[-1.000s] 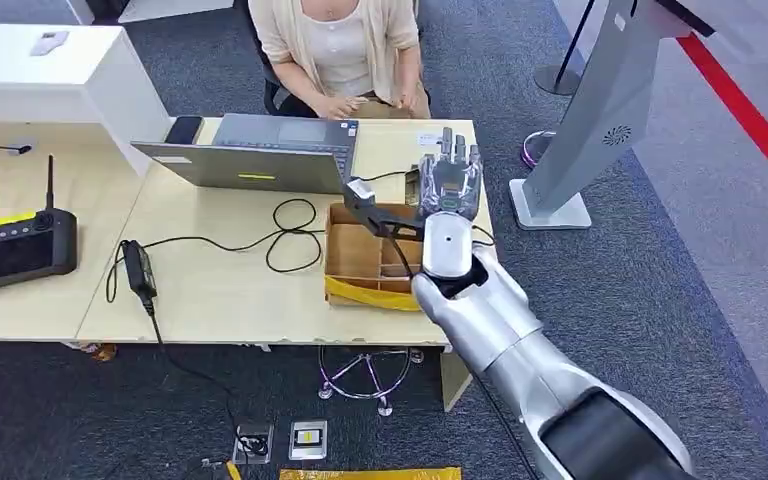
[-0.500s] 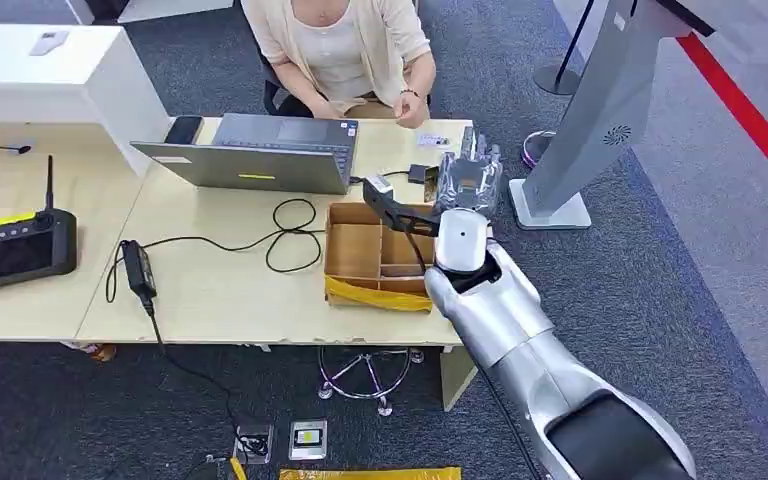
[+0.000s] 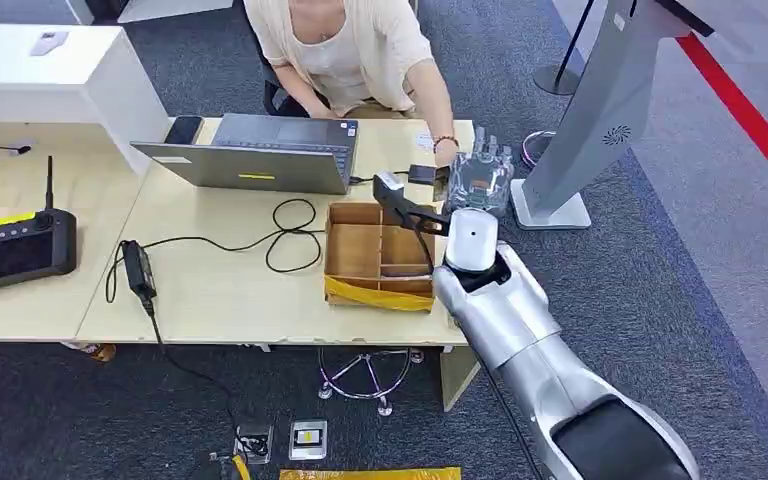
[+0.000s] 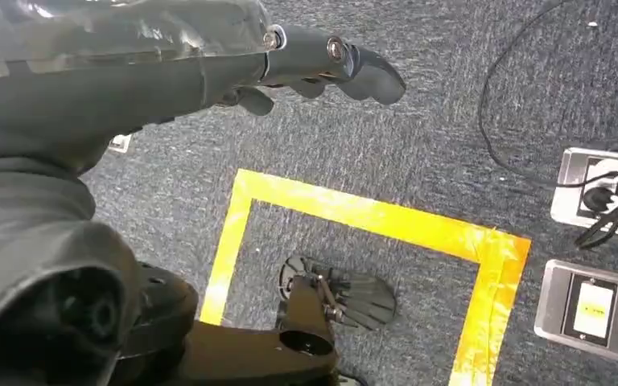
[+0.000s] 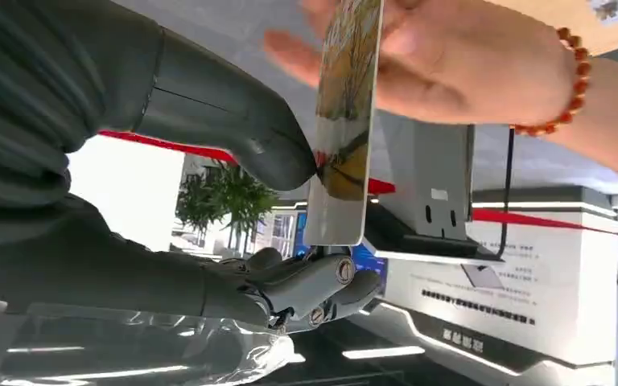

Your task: Pass the card to the sensor for recognition and then transmit it.

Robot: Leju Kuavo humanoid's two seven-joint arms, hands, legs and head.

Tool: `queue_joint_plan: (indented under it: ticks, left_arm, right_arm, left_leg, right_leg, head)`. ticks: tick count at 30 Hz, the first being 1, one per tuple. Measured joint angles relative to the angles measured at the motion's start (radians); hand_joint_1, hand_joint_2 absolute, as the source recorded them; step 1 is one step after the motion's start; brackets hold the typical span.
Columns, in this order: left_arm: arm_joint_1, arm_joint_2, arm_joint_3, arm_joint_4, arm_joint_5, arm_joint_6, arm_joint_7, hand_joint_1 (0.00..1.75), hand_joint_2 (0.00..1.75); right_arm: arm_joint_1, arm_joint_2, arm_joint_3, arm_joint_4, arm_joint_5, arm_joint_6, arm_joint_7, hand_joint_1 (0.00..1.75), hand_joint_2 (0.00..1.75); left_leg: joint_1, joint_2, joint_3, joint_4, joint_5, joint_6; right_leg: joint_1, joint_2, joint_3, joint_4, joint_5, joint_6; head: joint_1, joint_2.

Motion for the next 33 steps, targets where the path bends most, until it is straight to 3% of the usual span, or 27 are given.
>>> queue_joint_plan:
  ticks: [12, 13, 14, 15, 33]
  left_arm:
    - [-0.015, 0.000, -0.001, 0.000, -0.014, -0.008, 0.021, 0.00, 0.00]
    - [-0.016, 0.000, -0.001, 0.000, -0.015, -0.009, 0.023, 0.00, 0.00]
    - [-0.017, 0.000, -0.001, 0.000, -0.015, -0.010, 0.024, 0.00, 0.00]
    - [-0.018, 0.000, -0.001, 0.000, -0.015, -0.013, 0.025, 0.00, 0.00]
    - [-0.032, 0.001, -0.003, 0.000, -0.010, -0.017, 0.031, 0.00, 0.00]
  right_arm:
    - [-0.009, -0.013, 0.000, 0.002, -0.050, -0.002, 0.000, 1.75, 1.75]
    - [-0.011, -0.014, 0.000, 0.003, -0.053, -0.002, 0.000, 0.91, 1.75]
    - [-0.014, -0.014, 0.001, 0.005, -0.057, -0.002, 0.000, 0.33, 1.75]
    - [-0.017, -0.014, 0.001, 0.008, -0.059, -0.003, 0.000, 0.00, 0.00]
    - [-0.083, -0.016, 0.051, 0.076, -0.250, -0.117, -0.003, 0.00, 0.00]
  left_leg:
    - [0.000, 0.000, 0.000, 0.000, 0.000, 0.000]
    - [0.000, 0.000, 0.000, 0.000, 0.000, 0.000]
    - [0.000, 0.000, 0.000, 0.000, 0.000, 0.000]
    - [0.000, 0.000, 0.000, 0.000, 0.000, 0.000]
    - [0.000, 0.000, -0.001, 0.000, 0.000, 0.000]
  right_leg:
    - [0.000, 0.000, 0.000, 0.000, 0.000, 0.000]
    - [0.000, 0.000, 0.000, 0.000, 0.000, 0.000]
    - [0.000, 0.000, 0.000, 0.000, 0.000, 0.000]
    - [0.000, 0.000, 0.000, 0.000, 0.000, 0.000]
    - [0.000, -0.001, 0.000, 0.000, 0.000, 0.000]
  head:
    - [0.000, 0.000]
    - [0.000, 0.000]
    - [0.000, 0.000]
    - [0.000, 0.000]
    - [0.000, 0.000]
